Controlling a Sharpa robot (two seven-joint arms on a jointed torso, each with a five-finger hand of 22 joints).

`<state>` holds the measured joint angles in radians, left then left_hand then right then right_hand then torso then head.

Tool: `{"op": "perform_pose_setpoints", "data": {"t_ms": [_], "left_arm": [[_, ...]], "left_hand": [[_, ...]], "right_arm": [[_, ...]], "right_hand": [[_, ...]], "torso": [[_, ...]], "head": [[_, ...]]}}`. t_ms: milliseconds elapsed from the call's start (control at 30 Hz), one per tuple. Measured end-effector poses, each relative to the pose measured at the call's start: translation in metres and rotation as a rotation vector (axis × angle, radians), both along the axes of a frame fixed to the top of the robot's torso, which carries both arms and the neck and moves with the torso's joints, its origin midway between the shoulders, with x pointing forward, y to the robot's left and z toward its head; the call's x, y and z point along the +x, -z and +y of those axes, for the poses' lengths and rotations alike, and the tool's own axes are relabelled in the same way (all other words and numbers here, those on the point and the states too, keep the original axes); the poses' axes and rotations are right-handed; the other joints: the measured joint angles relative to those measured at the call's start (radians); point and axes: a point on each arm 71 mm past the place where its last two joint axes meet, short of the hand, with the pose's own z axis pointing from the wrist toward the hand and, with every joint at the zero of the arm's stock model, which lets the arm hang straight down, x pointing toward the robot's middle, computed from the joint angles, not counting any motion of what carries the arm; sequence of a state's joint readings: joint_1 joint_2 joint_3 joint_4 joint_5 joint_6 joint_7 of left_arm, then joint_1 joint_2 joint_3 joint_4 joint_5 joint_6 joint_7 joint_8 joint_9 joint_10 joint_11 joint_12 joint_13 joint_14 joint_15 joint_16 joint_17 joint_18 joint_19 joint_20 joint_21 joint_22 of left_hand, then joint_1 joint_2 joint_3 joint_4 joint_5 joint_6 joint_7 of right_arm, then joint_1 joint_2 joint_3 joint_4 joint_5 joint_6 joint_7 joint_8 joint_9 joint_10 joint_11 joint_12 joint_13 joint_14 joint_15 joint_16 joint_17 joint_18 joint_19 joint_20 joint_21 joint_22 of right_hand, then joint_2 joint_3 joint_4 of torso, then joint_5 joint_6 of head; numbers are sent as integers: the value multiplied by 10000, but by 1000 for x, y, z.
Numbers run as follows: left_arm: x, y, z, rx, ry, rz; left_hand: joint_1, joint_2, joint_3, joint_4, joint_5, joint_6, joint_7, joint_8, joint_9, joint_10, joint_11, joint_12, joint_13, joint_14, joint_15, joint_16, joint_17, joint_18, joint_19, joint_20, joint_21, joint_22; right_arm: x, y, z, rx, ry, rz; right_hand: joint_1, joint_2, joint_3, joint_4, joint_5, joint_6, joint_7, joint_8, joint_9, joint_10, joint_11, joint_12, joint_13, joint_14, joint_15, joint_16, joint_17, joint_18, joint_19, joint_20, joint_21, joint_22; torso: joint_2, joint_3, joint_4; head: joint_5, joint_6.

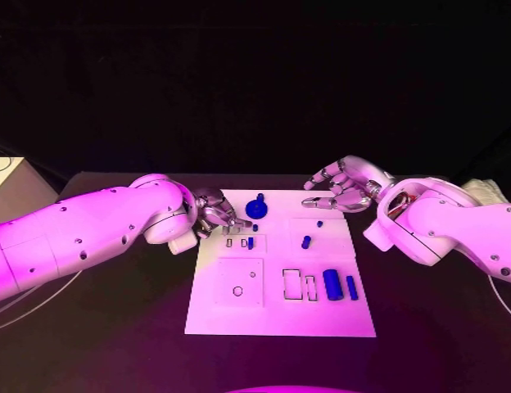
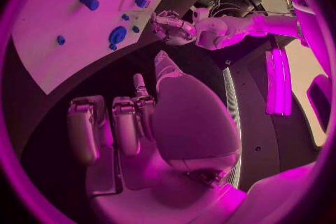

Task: Assemble the parts on the task board

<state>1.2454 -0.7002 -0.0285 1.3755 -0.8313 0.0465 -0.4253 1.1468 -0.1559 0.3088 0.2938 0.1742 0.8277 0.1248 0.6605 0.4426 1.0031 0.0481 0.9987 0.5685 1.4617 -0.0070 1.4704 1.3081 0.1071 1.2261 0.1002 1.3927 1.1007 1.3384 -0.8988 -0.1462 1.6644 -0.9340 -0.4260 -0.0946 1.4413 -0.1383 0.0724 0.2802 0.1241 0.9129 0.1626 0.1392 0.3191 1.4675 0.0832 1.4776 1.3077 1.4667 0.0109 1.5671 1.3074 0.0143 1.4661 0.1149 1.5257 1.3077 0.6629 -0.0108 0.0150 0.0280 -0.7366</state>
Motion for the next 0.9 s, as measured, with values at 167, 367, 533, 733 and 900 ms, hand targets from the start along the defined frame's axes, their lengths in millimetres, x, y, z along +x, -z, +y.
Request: {"op": "perform_pose_setpoints", "data": {"t_ms": [167,367,533,733,900], "left_arm": [[7,0,-13,923,271,-45],[12,-2,-24,1560,514,-96],[15,-3,-29,1978,664,-68],[16,-2,-35,2308,901,40],[15,-1,-41,2486,1150,153]], "left_hand": [[-53,53,-55,0,0,36,-35,40,54,35,-35,43,13,36,-35,0,0,0,35,-35,43,55],[-53,53,-55,0,0,36,-35,39,81,34,-34,42,22,35,-35,0,-1,1,34,-35,43,77],[-53,53,-55,0,0,36,-35,39,81,34,-34,42,22,35,-35,0,-1,2,70,-71,43,106],[-92,93,-55,0,36,36,-35,76,111,33,-34,42,21,35,-35,23,-2,4,106,-36,86,150],[-237,105,-192,1,36,0,-71,125,205,33,-33,42,52,35,-35,40,-2,3,105,-36,86,173]], "right_arm": [[3,0,-3,114,125,101],[5,0,-4,183,227,179],[6,1,-5,201,291,223],[7,1,-5,207,319,249],[8,1,-4,209,319,260]], "right_hand": [[0,0,0,0,39,0,0,0,0,0,0,0,0,0,0,0,0,0,0,0,0,-1],[0,0,0,0,75,0,0,0,-1,0,-1,0,-1,0,0,0,0,0,0,0,-50,-1],[0,0,-1,0,75,0,0,0,-1,-1,-1,1,-1,0,0,0,-1,0,0,0,-58,-2],[0,0,-1,0,74,0,0,0,8,-1,-1,1,-1,0,0,0,0,-1,0,0,-58,-2],[-1,0,26,27,135,0,0,0,7,-1,-2,1,-2,0,0,0,-1,0,0,0,-58,-3]], "torso": [[0,-5,-1],[12,-6,-15],[12,-11,-17],[6,-23,-2],[1,-30,-5]], "head": [[34,-25],[72,-26],[78,-75],[62,-135],[67,-155]]}}
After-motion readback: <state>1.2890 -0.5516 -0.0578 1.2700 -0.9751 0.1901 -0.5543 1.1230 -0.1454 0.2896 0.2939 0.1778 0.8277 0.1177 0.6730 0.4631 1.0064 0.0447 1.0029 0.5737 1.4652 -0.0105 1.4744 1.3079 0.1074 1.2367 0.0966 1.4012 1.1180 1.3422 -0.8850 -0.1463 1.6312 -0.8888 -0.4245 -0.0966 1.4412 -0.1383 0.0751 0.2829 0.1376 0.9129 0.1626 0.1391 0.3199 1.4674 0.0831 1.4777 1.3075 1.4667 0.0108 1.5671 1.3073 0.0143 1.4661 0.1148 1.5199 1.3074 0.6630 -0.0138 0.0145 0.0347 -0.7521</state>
